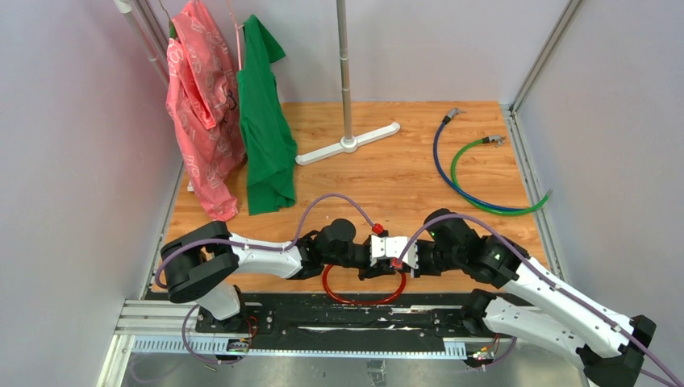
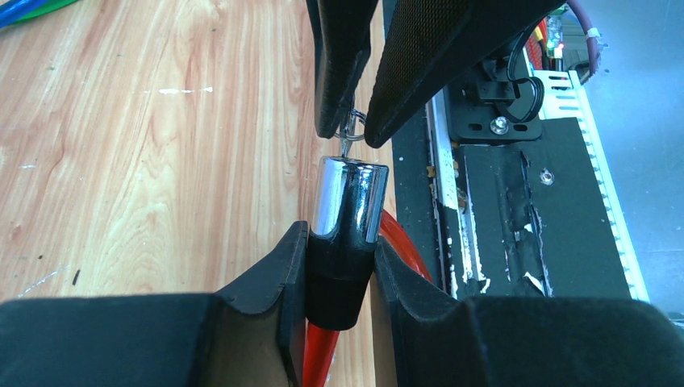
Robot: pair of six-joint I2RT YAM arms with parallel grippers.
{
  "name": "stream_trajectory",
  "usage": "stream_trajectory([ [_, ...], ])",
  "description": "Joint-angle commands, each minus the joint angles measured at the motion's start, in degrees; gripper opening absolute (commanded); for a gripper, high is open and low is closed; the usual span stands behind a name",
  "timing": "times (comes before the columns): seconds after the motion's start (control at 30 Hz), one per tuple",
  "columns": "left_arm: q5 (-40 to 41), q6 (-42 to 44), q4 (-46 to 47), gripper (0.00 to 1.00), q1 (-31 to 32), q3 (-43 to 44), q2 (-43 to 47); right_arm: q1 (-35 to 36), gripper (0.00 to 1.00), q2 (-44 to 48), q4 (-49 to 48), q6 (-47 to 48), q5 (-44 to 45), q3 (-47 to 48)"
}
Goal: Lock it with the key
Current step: Lock the lock.
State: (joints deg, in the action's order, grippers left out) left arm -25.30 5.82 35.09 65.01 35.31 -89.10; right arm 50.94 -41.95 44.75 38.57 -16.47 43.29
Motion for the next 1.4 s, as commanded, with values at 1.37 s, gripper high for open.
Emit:
stream_trajectory([
  [1.37,-3.14,-0.37,-4.65,0.00,0.64,-1.30,-0.24,-0.51,0.00,0.54,13.34,9.72,7.79,0.68],
])
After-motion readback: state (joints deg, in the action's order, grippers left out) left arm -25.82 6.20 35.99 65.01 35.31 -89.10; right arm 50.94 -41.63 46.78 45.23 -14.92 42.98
